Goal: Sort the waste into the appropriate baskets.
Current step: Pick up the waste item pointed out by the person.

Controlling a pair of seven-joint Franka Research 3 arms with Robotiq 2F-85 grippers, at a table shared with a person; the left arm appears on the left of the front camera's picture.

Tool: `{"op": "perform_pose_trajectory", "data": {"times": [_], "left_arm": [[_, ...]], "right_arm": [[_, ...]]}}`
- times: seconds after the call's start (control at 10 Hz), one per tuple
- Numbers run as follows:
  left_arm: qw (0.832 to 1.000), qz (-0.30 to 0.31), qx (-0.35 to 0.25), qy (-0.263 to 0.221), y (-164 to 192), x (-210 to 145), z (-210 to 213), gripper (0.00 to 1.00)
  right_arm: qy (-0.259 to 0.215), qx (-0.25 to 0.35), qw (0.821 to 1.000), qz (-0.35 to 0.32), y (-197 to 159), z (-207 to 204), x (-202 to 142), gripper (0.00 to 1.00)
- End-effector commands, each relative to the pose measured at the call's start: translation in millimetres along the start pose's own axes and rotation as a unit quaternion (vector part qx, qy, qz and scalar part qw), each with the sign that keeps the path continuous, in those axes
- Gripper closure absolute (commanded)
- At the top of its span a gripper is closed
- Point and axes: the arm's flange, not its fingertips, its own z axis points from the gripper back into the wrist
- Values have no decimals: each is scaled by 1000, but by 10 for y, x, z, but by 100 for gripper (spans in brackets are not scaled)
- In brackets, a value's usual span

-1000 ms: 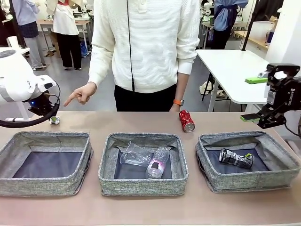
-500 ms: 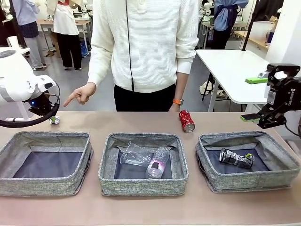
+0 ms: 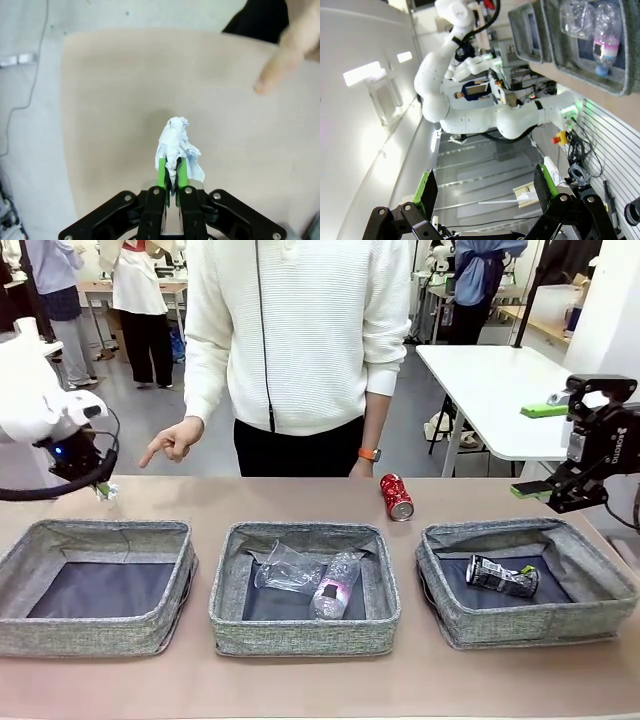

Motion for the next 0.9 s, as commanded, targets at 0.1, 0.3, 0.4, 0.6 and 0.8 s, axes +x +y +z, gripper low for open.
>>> {"op": "perform_pose_trajectory", "data": {"times": [0.1, 0.3, 0.4, 0.6, 0.8], "left_arm": [[999, -11, -35, 32, 40, -673, 1374, 100], [997, -47, -23, 53, 8, -1004, 2222, 100], [997, -49, -42, 43, -28, -1108, 2476, 100], [997, -36, -40, 49, -38, -1138, 2414, 100], [997, -36, -40, 49, -38, -1138, 2414, 100]], "right_arm": [[1, 8, 1000, 8, 30, -4, 4, 0], [1, 8, 1000, 8, 30, -4, 4, 0], [1, 8, 1000, 8, 30, -4, 4, 0], [1, 8, 1000, 8, 30, -4, 4, 0], [1, 8, 1000, 8, 30, -4, 4, 0]]}}
